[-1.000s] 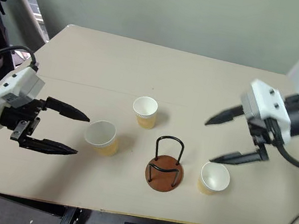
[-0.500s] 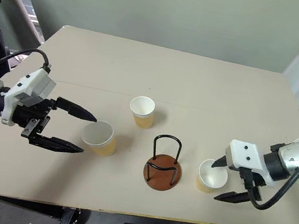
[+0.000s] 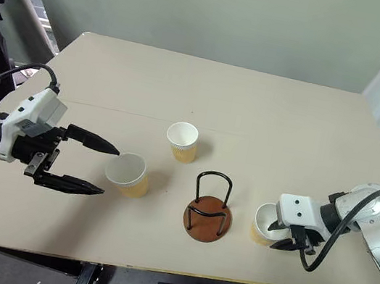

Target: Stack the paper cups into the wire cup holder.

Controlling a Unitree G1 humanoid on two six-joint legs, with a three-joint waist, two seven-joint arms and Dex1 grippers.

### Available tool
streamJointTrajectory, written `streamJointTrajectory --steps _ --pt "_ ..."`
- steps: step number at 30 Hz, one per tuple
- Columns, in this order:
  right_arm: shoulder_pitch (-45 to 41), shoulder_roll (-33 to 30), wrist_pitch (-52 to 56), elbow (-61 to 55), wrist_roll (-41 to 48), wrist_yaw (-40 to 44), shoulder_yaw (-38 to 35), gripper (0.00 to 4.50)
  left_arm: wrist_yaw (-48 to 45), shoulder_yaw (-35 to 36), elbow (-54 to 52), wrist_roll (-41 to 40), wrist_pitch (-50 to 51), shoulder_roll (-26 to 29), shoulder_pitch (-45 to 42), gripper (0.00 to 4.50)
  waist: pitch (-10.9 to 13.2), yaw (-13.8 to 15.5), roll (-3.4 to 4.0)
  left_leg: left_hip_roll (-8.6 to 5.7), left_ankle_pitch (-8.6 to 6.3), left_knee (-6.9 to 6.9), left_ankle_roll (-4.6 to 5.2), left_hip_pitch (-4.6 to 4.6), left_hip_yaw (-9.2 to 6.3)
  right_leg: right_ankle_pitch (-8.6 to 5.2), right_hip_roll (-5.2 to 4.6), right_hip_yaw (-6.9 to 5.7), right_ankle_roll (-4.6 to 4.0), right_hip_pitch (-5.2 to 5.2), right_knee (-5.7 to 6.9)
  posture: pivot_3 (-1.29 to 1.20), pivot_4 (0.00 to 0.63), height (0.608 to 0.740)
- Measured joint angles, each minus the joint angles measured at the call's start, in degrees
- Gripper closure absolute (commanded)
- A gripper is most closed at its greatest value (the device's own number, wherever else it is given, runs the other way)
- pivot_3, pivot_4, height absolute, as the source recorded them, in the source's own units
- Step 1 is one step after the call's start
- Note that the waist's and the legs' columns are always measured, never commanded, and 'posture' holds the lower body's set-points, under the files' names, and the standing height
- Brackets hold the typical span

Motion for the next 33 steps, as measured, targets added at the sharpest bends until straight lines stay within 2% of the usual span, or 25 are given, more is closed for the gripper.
streamJointTrajectory --steps 1,6,8,14,18,23,26,33 --pt "0.0 0.16 -0.05 0.0 -0.24 0.0 0.29 4.43 0.01 0.04 0.0 0.0 0.04 0.0 0.15 0.0 0.0 0.01 0.0 0.0 0.0 0.0 0.0 0.0 0.0 0.0 0.0 0.0 0.0 0.0 0.0 0.0 0.15 0.74" --pt "-1.19 0.96 -0.18 -0.13 -0.32 0.91 0.53 4.47 0.1 0.14 0.0 0.03 0.44 0.0 0.64 0.0 -0.01 0.0 -0.01 0.0 0.0 0.01 0.0 0.0 0.0 0.0 0.0 0.0 0.0 0.0 -0.01 0.0 0.15 0.74" --pt "-3.38 1.08 0.95 -0.32 3.11 3.13 0.04 4.47 0.1 0.29 0.0 0.04 0.45 0.04 0.68 0.0 0.0 -0.02 0.0 -0.08 0.01 0.0 -0.01 -0.01 0.06 0.0 0.03 0.01 0.0 -0.01 -0.01 0.0 0.15 0.74" --pt "-25.42 0.09 3.41 2.44 16.73 6.77 -5.29 4.47 0.11 0.55 -0.1 0.17 0.38 0.33 0.59 0.0 0.0 -0.21 0.01 -0.09 0.02 -0.03 -0.05 -0.01 0.03 0.0 0.47 0.13 -0.01 -0.07 -0.07 0.0 0.15 0.74" --pt "-34.4 2.72 2.37 3.37 20.41 7.15 -1.12 4.47 0.25 0.65 -0.1 0.25 0.33 0.33 0.82 0.0 -0.01 -0.24 -0.02 0.05 0.01 -0.05 -0.07 -0.01 -0.02 -0.02 0.57 0.12 -0.05 -0.12 -0.05 0.0 0.15 0.74" --pt "-35.3 6.2 0.23 2.72 20.98 7.28 5.48 4.47 1.18 1.21 -0.8 0.21 0.43 0.33 2.14 0.0 0.0 -0.18 0.0 0.04 0.01 -0.02 -0.07 -0.07 -0.03 -0.02 0.55 0.12 -0.05 -0.13 -0.04 0.0 0.15 0.74" --pt "-35.16 8.76 -1.67 3.37 17.78 7.28 7.67 4.47 1.44 2.34 -1.99 0.07 0.67 0.33 2.97 0.0 0.0 -0.19 0.0 0.05 0.01 0.0 -0.07 -0.06 -0.04 -0.02 0.54 0.12 -0.05 -0.11 -0.01 0.0 0.15 0.74" --pt "-34.24 10.2 -4.92 4.53 12.95 7.28 10.57 4.47 2.23 3.45 -2.7 0.0 1.24 0.33 4.14 0.0 0.0 -0.14 0.0 0.07 0.0 0.0 -0.08 -0.06 -0.02 -0.02 0.49 0.12 -0.05 -0.12 0.02 0.0 0.15 0.74"
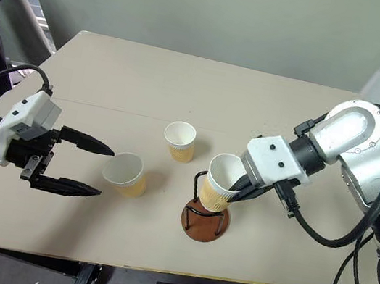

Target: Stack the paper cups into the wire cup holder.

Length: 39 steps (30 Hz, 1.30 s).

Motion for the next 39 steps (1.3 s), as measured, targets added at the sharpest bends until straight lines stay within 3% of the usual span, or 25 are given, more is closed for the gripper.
streamJointTrajectory --steps 6,9,20,25,32,39 --pt "1.14 2.3 -1.12 1.04 -3.93 0.0 0.0 4.47 0.16 0.42 -0.66 -0.02 0.12 0.02 0.0 0.0 0.0 -0.02 0.0 0.0 0.0 0.0 -0.01 0.0 0.01 0.0 0.0 0.0 -0.01 0.0 0.01 0.0 0.15 0.74" --pt "1.21 2.4 -1.28 1.42 -4.84 0.0 0.0 3.88 0.13 0.42 -0.65 -0.01 0.16 0.04 -0.1 0.0 0.0 0.02 0.0 0.0 -0.01 0.0 -0.02 0.0 0.01 0.0 0.0 0.0 -0.01 0.0 0.0 0.0 0.15 0.74" --pt "2.89 3.11 1.23 1.25 -6.02 -0.17 -1.54 0.1 -0.96 -1.29 0.13 1.0 -0.63 0.51 -1.88 0.0 0.0 0.04 0.0 -0.01 -0.01 0.01 -0.03 0.0 0.0 0.0 -0.01 0.0 -0.01 0.01 0.0 0.0 0.15 0.74" --pt "6.26 -0.79 8.85 3.67 -0.61 -1.29 -10.99 0.04 -1.47 -3.78 1.06 3.09 -2.2 0.88 -2.07 0.0 0.0 0.54 -0.01 0.03 0.01 0.0 -0.06 -0.02 -0.04 0.0 -0.07 0.0 -0.01 0.02 -0.05 0.0 0.15 0.74" --pt "19.6 -12.18 18.03 8.14 11.8 -0.47 -29.6 0.04 -2.54 -10.64 3.54 8.77 -6.06 0.61 -3.67 0.0 0.01 1.49 0.01 -0.03 0.01 -0.05 -0.11 0.01 0.03 -0.01 -0.11 0.01 -0.03 0.03 -0.07 0.0 0.15 0.74" --pt "24.21 -13.91 27.77 0.32 24.88 -4.71 -45.0 0.04 -2.31 -19.45 6.37 16.61 -11.14 -3.05 -7.99 0.0 -0.01 0.67 0.1 -0.08 0.02 0.0 -0.13 0.08 0.32 -0.02 0.05 0.01 -0.05 0.05 0.01 0.0 0.15 0.74"
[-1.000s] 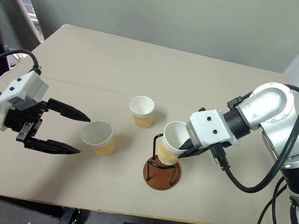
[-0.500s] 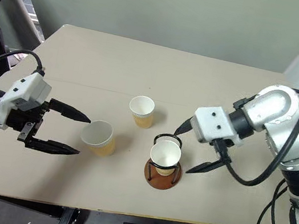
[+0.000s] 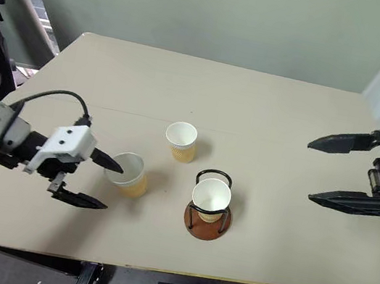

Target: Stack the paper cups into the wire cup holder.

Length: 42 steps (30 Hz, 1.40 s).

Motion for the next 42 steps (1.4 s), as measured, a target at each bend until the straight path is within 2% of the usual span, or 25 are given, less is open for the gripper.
streamJointTrajectory --steps 1,4,9,14,15,18,22,28,31,34,36,39,42 --pt "0.45 -0.02 1.02 -1.1 1.4 -0.99 -1.22 0.04 -0.05 -1.02 0.38 0.77 -0.52 -0.55 -0.44 0.0 0.0 -0.07 -0.01 0.0 0.0 0.01 0.0 -0.01 -0.05 0.0 -0.01 0.0 0.0 0.0 -0.01 0.0 0.15 0.74" --pt "1.44 -0.04 3.28 -2.91 4.6 -3.37 -3.47 0.0 -0.24 -2.95 1.39 3.24 -1.92 -1.47 -1.91 0.62 0.0 -0.09 0.0 -0.03 -0.01 0.03 0.02 -0.02 -0.16 0.0 -0.03 0.01 0.01 0.0 -0.01 0.0 0.15 0.74" --pt "4.19 -0.81 4.65 -3.74 6.3 -5.41 -5.96 0.0 -1.14 -4.27 1.79 4.5 -2.48 -3.62 -3.83 2.31 0.0 -0.02 0.0 -0.04 -0.01 0.01 0.03 -0.03 -0.23 0.01 -0.04 -0.01 0.01 0.0 -0.02 0.0 0.15 0.74" --pt "6.3 -1.75 4.71 -4.39 6.49 -6.14 -7.38 0.0 -1.75 -4.57 3.0 4.93 -2.77 -4.77 -5.55 4.24 0.0 0.06 0.0 -0.04 -0.02 0.01 0.03 -0.03 -0.22 0.01 -0.04 0.0 0.02 0.0 -0.02 0.0 0.15 0.74" --pt "6.4 -1.78 4.69 -4.6 6.53 -6.21 -7.4 0.0 -1.94 -4.57 3.21 4.9 -2.79 -4.87 -6.2 4.47 0.0 0.05 0.0 -0.05 -0.02 0.01 0.03 -0.03 -0.21 0.01 -0.03 -0.01 0.02 0.0 -0.02 0.0 0.15 0.74" --pt "6.64 -1.87 4.57 -5.01 6.61 -6.53 -7.42 0.0 -3.24 -4.52 3.64 4.12 -2.59 -5.11 -7.44 4.47 0.0 0.02 0.01 -0.05 -0.03 0.02 0.05 -0.03 -0.2 0.01 -0.03 0.0 0.03 0.0 -0.02 0.0 0.15 0.74" --pt "6.64 -2.02 4.81 -5.1 8.21 -6.94 -8.01 0.0 -4.12 -2.98 5.52 -1.25 -0.73 -4.9 -12.52 4.47 0.01 0.25 -0.01 -0.04 -0.03 0.05 0.05 -0.08 -0.23 0.02 -0.02 -0.04 0.04 -0.01 -0.03 0.0 0.15 0.74" --pt "6.94 -2.7 5.19 -5.07 9.88 -7.55 -10.02 0.0 -4.36 0.74 5.96 -15.85 1.14 -0.37 -25.48 4.47 0.01 0.21 -0.01 -0.1 -0.04 0.0 0.07 -0.07 -0.23 0.02 -0.02 0.0 0.05 0.01 -0.12 0.0 0.15 0.74" --pt "7.58 -2.7 5.06 -5.02 9.85 -7.86 -10.07 0.0 -4.48 0.64 6.12 -21.75 1.71 -1.03 -30.83 4.47 0.01 0.31 0.0 -0.11 -0.03 0.02 0.07 -0.08 -0.22 0.01 -0.05 -0.02 0.06 0.02 -0.11 0.0 0.15 0.74" --pt "7.74 -2.6 4.38 -5.03 9.65 -8.45 -9.96 0.0 -4.55 -0.52 6.13 -26.99 2.14 -5.17 -36.04 4.47 0.0 0.48 0.0 -0.14 -0.04 0.1 0.08 -0.05 -0.24 0.03 -0.07 -0.03 0.1 0.11 -0.12 0.0 0.15 0.74" --pt "7.77 -2.46 3.78 -5.15 9.39 -8.87 -9.55 0.0 -4.58 -2.98 5.73 -27.66 1.84 -9.37 -38.09 4.47 0.0 0.59 0.01 -0.19 -0.05 0.18 0.1 -0.03 -0.23 0.05 -0.09 -0.02 0.2 0.2 -0.12 0.0 0.15 0.74" --pt "7.75 -2.2 3.21 -5.44 9.28 -9.48 -8.87 0.0 -4.62 -8.78 7.1 -24.39 0.01 -17.93 -41.17 4.47 0.02 0.78 -0.03 -0.24 -0.07 0.4 0.13 -0.11 -0.2 0.12 -0.09 -0.02 0.42 0.28 -0.17 0.0 0.15 0.74" --pt "7.78 -2.17 2.9 -5.73 9.29 -9.93 -8.75 0.0 -4.62 -13.58 8.56 -20.75 -2.33 -22.93 -43.64 4.47 0.03 0.71 -0.03 -0.26 -0.17 0.58 0.32 -0.19 -0.1 0.12 -0.07 0.03 0.55 0.31 -0.18 0.0 0.15 0.74"
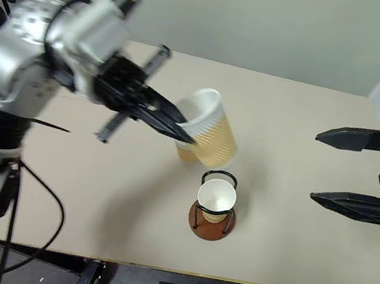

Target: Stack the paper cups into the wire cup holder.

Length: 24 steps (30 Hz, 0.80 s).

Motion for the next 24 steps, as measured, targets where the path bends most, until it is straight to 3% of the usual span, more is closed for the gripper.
streamJointTrajectory --steps 4,7,14,24 --pt "1.06 -0.2 -0.08 -0.07 -0.07 -0.23 -0.17 0.0 0.0 -5.62 -1.85 0.31 -2.35 -0.13 -0.12 4.47 0.0 -0.57 0.01 0.0 -0.07 0.02 0.12 0.03 0.51 -0.06 0.12 0.0 0.12 -0.02 0.01 0.0 0.15 0.74" --pt "2.04 -0.49 -0.04 -0.29 -0.1 -0.58 -0.56 0.0 -0.01 -9.73 -3.31 0.66 -5.31 3.31 0.04 4.47 0.0 -0.55 0.02 -0.02 -0.09 0.02 0.15 0.07 0.56 -0.1 0.1 0.06 0.21 -0.03 -0.01 0.0 0.15 0.74" --pt "3.24 -1.37 -0.06 -1.7 -0.17 -1.46 -1.18 0.0 -0.02 -16.36 -1.39 5.52 -12.63 5.88 0.35 4.47 0.0 0.16 0.03 -0.02 -0.13 0.15 0.22 0.06 -0.01 -0.06 -0.02 0.3 0.35 0.06 -0.01 0.0 0.15 0.74" --pt "5.21 -1.6 -0.08 -2.36 -0.61 -2.42 -1.76 0.0 -0.03 -17.14 -1.01 7.73 -13.74 3.33 1.73 4.47 0.0 0.56 0.03 -0.11 -0.19 0.3 0.32 0.03 0.22 -0.05 0.0 0.19 0.38 0.14 -0.02 0.0 0.15 0.74"
